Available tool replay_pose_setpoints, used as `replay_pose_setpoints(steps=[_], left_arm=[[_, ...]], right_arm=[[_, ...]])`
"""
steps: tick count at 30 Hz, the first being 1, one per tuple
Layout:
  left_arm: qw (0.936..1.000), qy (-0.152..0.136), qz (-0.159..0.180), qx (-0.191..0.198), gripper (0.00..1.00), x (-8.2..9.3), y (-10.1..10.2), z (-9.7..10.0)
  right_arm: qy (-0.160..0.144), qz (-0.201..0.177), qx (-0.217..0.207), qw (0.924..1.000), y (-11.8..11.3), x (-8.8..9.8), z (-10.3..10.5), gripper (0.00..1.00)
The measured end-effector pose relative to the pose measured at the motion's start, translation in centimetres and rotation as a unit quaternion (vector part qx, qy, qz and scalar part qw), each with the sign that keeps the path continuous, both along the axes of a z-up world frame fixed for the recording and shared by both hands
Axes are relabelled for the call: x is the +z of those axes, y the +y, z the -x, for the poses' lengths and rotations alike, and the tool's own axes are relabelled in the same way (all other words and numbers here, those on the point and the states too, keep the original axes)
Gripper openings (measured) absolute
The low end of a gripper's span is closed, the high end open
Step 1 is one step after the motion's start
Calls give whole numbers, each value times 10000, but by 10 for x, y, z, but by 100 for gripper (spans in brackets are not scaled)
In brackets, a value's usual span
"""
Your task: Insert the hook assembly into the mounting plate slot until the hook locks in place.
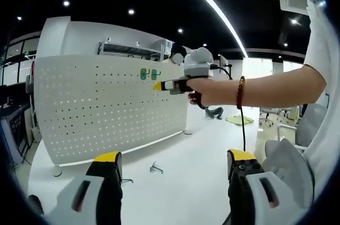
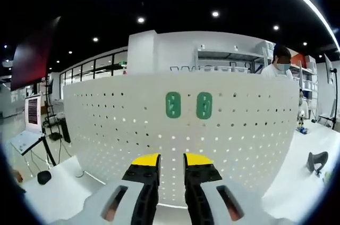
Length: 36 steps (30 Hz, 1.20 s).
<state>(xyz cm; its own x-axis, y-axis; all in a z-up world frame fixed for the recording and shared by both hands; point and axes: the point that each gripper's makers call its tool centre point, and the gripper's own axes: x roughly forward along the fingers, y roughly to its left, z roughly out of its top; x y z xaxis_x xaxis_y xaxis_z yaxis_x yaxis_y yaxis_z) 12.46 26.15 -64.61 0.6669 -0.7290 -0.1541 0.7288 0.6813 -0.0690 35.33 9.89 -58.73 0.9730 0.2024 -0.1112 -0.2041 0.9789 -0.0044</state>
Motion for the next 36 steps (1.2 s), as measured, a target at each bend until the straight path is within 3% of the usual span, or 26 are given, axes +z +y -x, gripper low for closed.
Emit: replay_pose_setpoints(steps=[11, 13, 17, 21, 36], left_arm=[[10000, 42, 4, -20, 83, -2, -4, 4], [10000, 49, -16, -12, 83, -3, -5, 4], [10000, 77, -12, 11, 83, -4, -6, 6], [9999, 84, -58, 31, 83, -5, -5, 6], [9997, 152, -29, 176, 83, -10, -3, 4]], right_arm=[[444, 126, 883, 9950, 27, -38, 17, 19], [548, 317, 923, 9937, 26, -47, 20, 19], [682, 261, 1013, 9922, 27, -62, 24, 18], [942, 352, 1146, 9883, 26, -84, 30, 19], [1598, 553, 1742, 9701, 44, -129, 48, 20]])
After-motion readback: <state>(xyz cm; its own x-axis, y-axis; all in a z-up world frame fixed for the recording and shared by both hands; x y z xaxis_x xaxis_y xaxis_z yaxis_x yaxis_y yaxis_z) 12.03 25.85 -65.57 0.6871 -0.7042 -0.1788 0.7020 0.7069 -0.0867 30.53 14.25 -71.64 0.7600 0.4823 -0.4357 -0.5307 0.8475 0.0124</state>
